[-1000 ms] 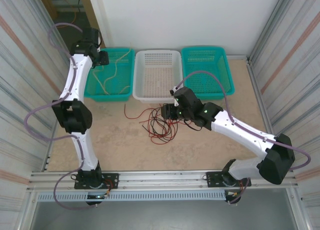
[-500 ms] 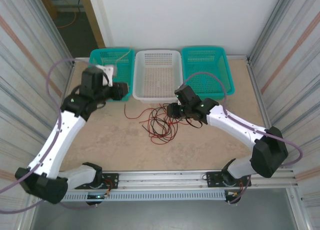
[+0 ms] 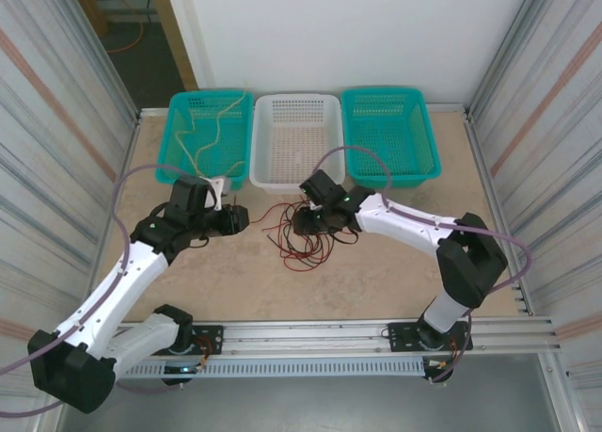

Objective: Untangle the cables

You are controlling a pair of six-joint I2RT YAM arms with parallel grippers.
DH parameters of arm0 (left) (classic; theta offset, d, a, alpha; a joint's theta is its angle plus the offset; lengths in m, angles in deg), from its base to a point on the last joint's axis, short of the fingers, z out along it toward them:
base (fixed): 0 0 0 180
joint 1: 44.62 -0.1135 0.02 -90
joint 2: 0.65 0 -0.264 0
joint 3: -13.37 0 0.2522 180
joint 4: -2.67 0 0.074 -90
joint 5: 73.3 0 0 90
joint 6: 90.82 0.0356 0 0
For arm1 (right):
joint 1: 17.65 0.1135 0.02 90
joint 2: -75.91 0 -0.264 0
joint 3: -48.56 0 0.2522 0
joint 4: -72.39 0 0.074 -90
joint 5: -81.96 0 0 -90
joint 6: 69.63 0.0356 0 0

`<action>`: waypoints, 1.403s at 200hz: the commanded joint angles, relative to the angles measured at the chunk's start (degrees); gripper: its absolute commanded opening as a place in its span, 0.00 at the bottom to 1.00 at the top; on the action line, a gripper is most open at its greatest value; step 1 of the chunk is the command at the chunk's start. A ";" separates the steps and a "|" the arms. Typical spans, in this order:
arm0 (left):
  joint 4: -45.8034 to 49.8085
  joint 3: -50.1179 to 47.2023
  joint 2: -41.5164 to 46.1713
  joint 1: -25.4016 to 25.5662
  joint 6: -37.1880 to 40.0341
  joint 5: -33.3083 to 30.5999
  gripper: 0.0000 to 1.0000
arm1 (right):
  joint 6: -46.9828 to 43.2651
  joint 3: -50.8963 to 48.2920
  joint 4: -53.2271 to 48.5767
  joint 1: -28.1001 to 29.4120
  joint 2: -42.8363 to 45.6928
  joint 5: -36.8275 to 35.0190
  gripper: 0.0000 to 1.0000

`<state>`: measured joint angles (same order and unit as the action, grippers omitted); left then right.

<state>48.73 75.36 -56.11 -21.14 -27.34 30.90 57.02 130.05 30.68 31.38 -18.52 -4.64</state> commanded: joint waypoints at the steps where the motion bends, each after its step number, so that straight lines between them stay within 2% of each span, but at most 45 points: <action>1: -0.91 2.79 -0.34 -0.16 -1.07 -3.46 0.35 | -1.59 3.53 0.31 3.22 -2.95 0.66 0.50; 29: -1.91 2.97 -2.72 -0.37 -2.30 -2.69 0.32 | -0.18 3.43 3.01 3.96 -5.96 2.88 0.49; 82: -1.53 3.80 -2.59 -0.58 -1.87 -3.31 0.32 | 0.18 3.67 3.16 5.09 -9.01 4.07 0.23; 112: -2.01 3.82 -3.23 -0.64 -2.17 -2.61 0.32 | 0.10 2.88 2.77 5.11 -8.78 3.56 0.12; 136: -2.58 4.04 -4.19 -0.63 -2.27 -1.98 0.32 | -0.23 2.43 2.07 5.13 -7.99 2.80 0.08; 158: -2.66 4.42 -4.87 -0.59 -2.08 -1.56 0.31 | -0.74 2.48 1.15 5.19 -6.60 1.81 0.12; 168: -2.63 4.64 -4.96 -0.59 -1.97 -1.56 0.31 | -1.00 2.57 0.98 5.19 -5.95 1.40 0.21; 185: -2.75 4.85 -4.87 -0.61 -1.94 -1.62 0.31 | -2.44 4.13 -1.59 4.99 -5.33 -2.03 0.41; 199: -2.75 4.86 -4.77 -0.63 -2.03 -1.49 0.31 | -3.62 5.85 -5.17 4.24 -4.99 -7.93 0.48; 226: -2.62 4.95 -4.77 -0.71 -1.78 -1.29 0.31 | -4.36 5.10 -5.34 -0.78 -4.49 -8.34 0.51; 254: -2.67 5.14 -4.44 -0.70 -1.75 -1.53 0.31 | -5.58 3.59 -4.37 -5.07 -6.68 -7.70 0.50; 280: -2.73 5.10 -4.29 -0.67 -1.68 -1.34 0.30 | -6.90 2.76 -3.44 -6.45 -10.16 -7.91 0.46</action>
<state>46.52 78.57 -61.14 -21.40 -29.20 29.10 52.69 133.96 28.15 25.11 -25.36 -11.33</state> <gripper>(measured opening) 0.306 0.488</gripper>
